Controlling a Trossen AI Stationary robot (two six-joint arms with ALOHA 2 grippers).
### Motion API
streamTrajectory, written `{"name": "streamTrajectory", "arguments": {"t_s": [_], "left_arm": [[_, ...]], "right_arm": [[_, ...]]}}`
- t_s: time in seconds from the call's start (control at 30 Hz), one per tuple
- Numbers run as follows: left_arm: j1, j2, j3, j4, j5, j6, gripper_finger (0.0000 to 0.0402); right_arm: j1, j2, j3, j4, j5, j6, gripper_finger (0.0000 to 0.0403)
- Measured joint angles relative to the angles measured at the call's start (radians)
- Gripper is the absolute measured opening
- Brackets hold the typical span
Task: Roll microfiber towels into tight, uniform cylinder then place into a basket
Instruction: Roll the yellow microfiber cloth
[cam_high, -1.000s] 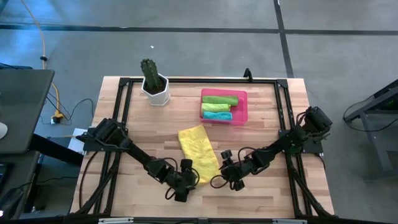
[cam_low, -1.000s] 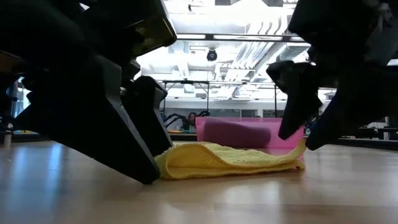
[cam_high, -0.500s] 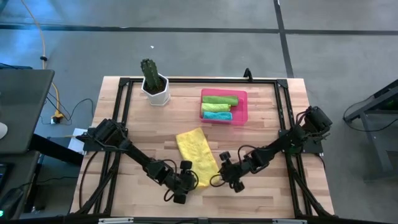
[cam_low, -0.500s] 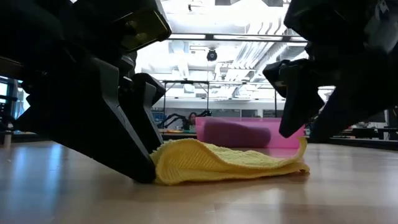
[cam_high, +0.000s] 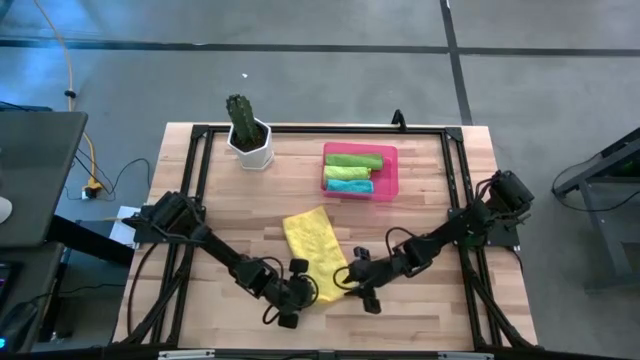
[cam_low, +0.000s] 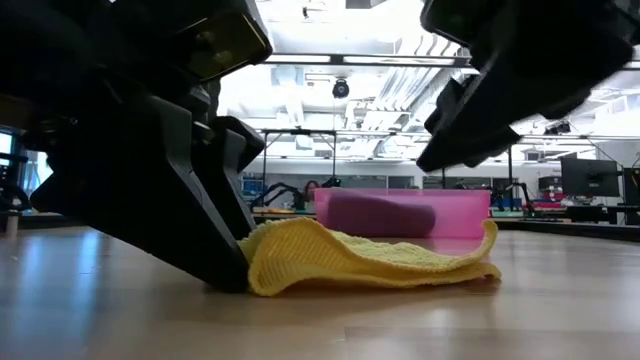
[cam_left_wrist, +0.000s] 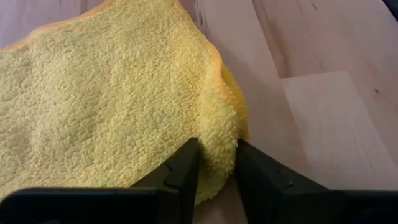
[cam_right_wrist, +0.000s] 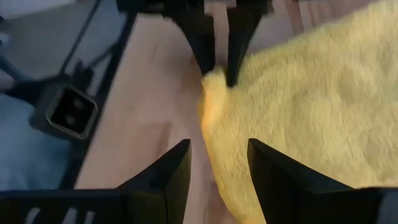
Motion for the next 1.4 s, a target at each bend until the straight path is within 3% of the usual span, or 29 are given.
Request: {"name": "streamTrajectory", "arguments": {"t_s": [0.33,0.57,0.67,0.83,1.1,1.4], "left_arm": [[-0.029,0.000,-0.001,-0.001,-0.009,-0.012,0.0067],[-0.031,0.000,-0.001,-0.004,-0.005,-0.032,0.0049],[-0.031,0.000,-0.001,-0.004,-0.005,-0.035,0.0044],[-0.031,0.000,-0.002,-0.003,-0.004,-0.035,0.0040],[-0.032,0.000,-0.003,0.015,-0.003,-0.036,0.0039],[-0.034,-0.009,-0.003,0.037,0.017,-0.039,0.0039]], "right_arm": [[0.000,0.000,0.000,0.015,0.006,-0.108,0.0152],[0.036,0.014,0.000,-0.113,-0.036,-0.657,0.0152],[0.047,0.056,0.000,-0.100,-0.013,-0.772,0.0152],[0.045,0.120,0.000,-0.034,0.065,-0.790,0.0152],[0.037,0.142,0.002,-0.012,0.052,-0.707,0.0142],[0.039,0.144,0.002,-0.033,0.024,-0.668,0.0010]]}}
